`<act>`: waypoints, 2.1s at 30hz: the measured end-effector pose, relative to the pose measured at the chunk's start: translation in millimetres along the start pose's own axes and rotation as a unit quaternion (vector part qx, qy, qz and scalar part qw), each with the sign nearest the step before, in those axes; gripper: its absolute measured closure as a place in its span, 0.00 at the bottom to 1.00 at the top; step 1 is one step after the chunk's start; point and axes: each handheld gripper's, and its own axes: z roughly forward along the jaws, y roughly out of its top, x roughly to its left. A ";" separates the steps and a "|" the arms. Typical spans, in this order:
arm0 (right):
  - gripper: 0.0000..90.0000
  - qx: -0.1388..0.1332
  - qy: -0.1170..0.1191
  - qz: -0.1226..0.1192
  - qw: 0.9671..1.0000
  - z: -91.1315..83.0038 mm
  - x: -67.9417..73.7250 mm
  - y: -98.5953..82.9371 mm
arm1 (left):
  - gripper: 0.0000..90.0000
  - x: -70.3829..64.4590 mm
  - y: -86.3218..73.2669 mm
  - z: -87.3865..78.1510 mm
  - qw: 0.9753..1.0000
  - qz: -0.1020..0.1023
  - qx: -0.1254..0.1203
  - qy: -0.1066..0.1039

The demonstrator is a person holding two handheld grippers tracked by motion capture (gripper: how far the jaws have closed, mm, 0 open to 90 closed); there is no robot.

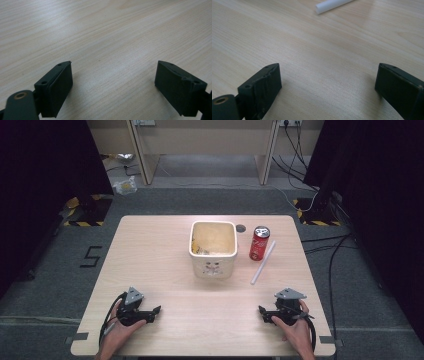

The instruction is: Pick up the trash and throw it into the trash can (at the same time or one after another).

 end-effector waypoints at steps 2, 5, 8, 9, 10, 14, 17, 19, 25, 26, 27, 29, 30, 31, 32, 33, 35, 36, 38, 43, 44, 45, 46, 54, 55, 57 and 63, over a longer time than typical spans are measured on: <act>0.13 -0.003 -0.001 0.004 1.000 -0.8 -0.3 -0.3 | 0.15 0.0 0.0 0.1 1.000 0.000 0.000 0.000; 0.21 -0.010 0.000 0.003 1.000 -2.3 -2.0 -0.1 | 0.15 0.0 0.0 0.0 1.000 0.000 0.000 0.000; 0.18 -0.019 -0.005 0.017 1.000 -5.5 -6.5 0.4 | 0.15 0.0 0.0 0.0 1.000 0.000 0.000 0.000; 0.17 -0.023 -0.007 0.022 0.999 -6.9 -7.9 1.0 | 0.15 0.0 0.0 0.0 1.000 0.000 0.000 0.000; 0.17 -0.028 -0.013 0.024 0.999 -10.0 -10.2 3.5 | 0.15 0.0 0.0 0.0 1.000 0.000 0.000 0.000; 0.17 -0.042 -0.024 0.022 0.999 -17.5 -14.6 12.3 | 0.15 0.0 0.0 0.0 1.000 0.000 0.000 0.000; 0.17 -0.051 -0.031 0.021 0.998 -21.2 -17.1 18.9 | 0.15 0.0 0.0 0.0 1.000 0.000 0.000 0.000; 0.17 -0.055 -0.036 0.024 0.998 -22.1 -19.1 23.2 | 0.15 0.0 0.0 0.0 1.000 0.000 0.000 0.000; 0.17 -0.062 -0.044 0.016 0.997 -20.7 -21.9 40.8 | 0.15 0.0 -0.1 0.1 1.000 0.000 -0.001 0.000; 0.17 -0.062 -0.044 0.016 0.997 -20.7 -21.9 40.8 | 0.15 0.0 -0.1 0.1 1.000 0.000 -0.001 0.000; 0.17 -0.066 -0.044 0.016 0.997 -20.8 -22.6 45.6 | 0.15 0.0 -0.1 0.2 1.000 0.000 -0.001 0.000; 0.17 -0.067 -0.046 0.014 0.997 -20.9 -23.0 50.8 | 0.15 0.0 -0.1 0.2 1.000 0.000 -0.001 0.000; 0.17 -0.067 -0.046 0.014 0.997 -20.9 -23.0 50.8 | 0.15 0.0 -0.1 0.2 1.000 0.000 -0.001 0.000; 0.17 -0.073 -0.045 0.014 0.996 -20.7 -24.2 55.7 | 0.15 0.0 -0.1 0.2 1.000 0.000 -0.001 0.000; 0.17 -0.073 -0.045 0.014 0.996 -20.7 -24.2 55.7 | 0.15 0.0 -0.1 0.2 1.000 0.000 -0.001 0.000; 0.17 -0.073 -0.044 0.014 0.996 -20.6 -24.2 58.0 | 0.15 0.0 -0.1 0.1 1.000 0.000 -0.001 0.000; 0.17 -0.074 -0.044 0.011 0.996 -20.3 -24.9 63.1 | 0.15 0.0 -0.1 0.2 1.000 0.000 -0.001 0.000; 0.17 -0.077 -0.044 0.011 0.996 -19.3 -25.7 68.8 | 0.15 0.0 -0.1 0.1 1.000 0.000 -0.001 0.000; 0.17 -0.083 -0.043 0.012 0.996 -18.0 -26.7 75.5 | 0.15 0.0 -0.1 0.2 1.000 0.000 -0.001 0.000; 0.17 -0.088 -0.041 0.011 0.995 -14.8 -27.9 87.0 | 0.15 0.0 -0.1 0.1 1.000 0.000 -0.001 0.000; 0.17 -0.091 -0.041 0.011 0.995 -12.4 -28.8 92.3 | 0.15 0.0 -0.1 0.2 1.000 0.000 -0.001 0.000; 0.17 -0.091 -0.041 0.011 0.995 -12.4 -28.8 92.3 | 0.15 0.0 -0.1 0.2 1.000 0.000 -0.001 0.000; 0.17 -0.093 -0.041 0.011 0.995 -9.5 -29.8 96.8 | 0.15 0.0 -0.1 0.2 1.000 -0.001 -0.001 0.000; 0.17 -0.086 -0.051 0.001 0.995 2.1 -35.4 100.1 | 0.15 0.0 -0.1 0.1 1.000 0.000 -0.001 0.000; 0.17 -0.085 -0.050 0.003 0.995 2.5 -36.2 100.2 | 0.15 0.0 -0.1 0.2 1.000 0.000 -0.001 0.000; 0.17 -0.092 -0.044 0.009 0.995 3.0 -38.1 101.1 | 0.15 0.0 -0.1 0.2 1.000 0.000 -0.001 0.000; 0.17 -0.098 -0.042 0.011 0.994 4.0 -42.2 106.3 | 0.15 0.0 -0.1 0.1 1.000 0.000 -0.001 0.000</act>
